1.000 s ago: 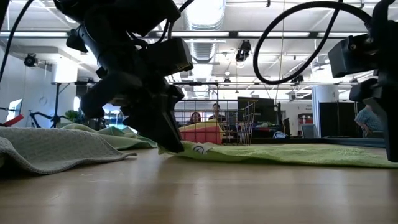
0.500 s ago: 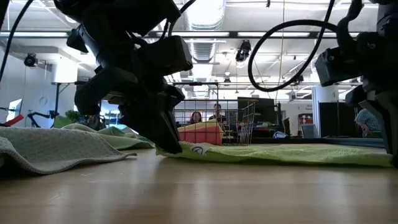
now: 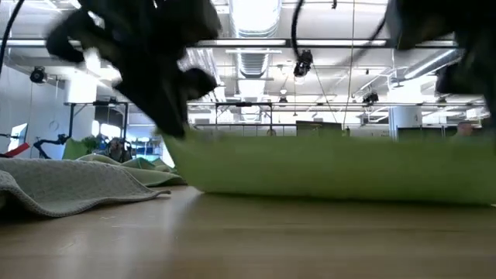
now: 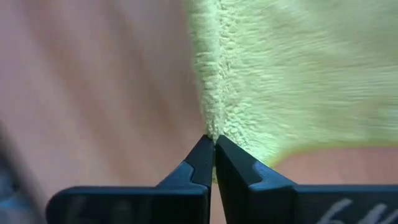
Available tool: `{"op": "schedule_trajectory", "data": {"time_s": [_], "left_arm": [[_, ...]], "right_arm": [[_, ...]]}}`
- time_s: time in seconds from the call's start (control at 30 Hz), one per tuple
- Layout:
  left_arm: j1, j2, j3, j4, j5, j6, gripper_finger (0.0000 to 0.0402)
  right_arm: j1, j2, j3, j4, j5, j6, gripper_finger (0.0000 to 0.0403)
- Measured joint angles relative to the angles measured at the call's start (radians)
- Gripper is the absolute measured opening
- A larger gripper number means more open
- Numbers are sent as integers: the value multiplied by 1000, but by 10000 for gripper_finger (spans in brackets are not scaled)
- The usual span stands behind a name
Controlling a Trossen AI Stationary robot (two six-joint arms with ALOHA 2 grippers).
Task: Fold microfiber towels
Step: Fold the green microfiber cloth
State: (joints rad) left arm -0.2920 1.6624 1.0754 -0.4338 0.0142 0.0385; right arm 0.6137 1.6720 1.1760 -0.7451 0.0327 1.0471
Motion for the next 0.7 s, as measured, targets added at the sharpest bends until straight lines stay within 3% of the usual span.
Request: {"op": "schedule_trajectory", "data": {"time_s": [0.4, 0.5, 0.7], "left_arm": [[-50, -186, 89, -177, 51, 20, 0], [-45, -190, 95, -175, 23, 21, 0], [24, -115, 90, -183, -77, 25, 0]], "right_arm": [[67, 8, 298, -150, 85, 44, 8], [61, 9, 313, -222, 143, 50, 8], [-28, 15, 241, -370, 154, 136, 8]]}}
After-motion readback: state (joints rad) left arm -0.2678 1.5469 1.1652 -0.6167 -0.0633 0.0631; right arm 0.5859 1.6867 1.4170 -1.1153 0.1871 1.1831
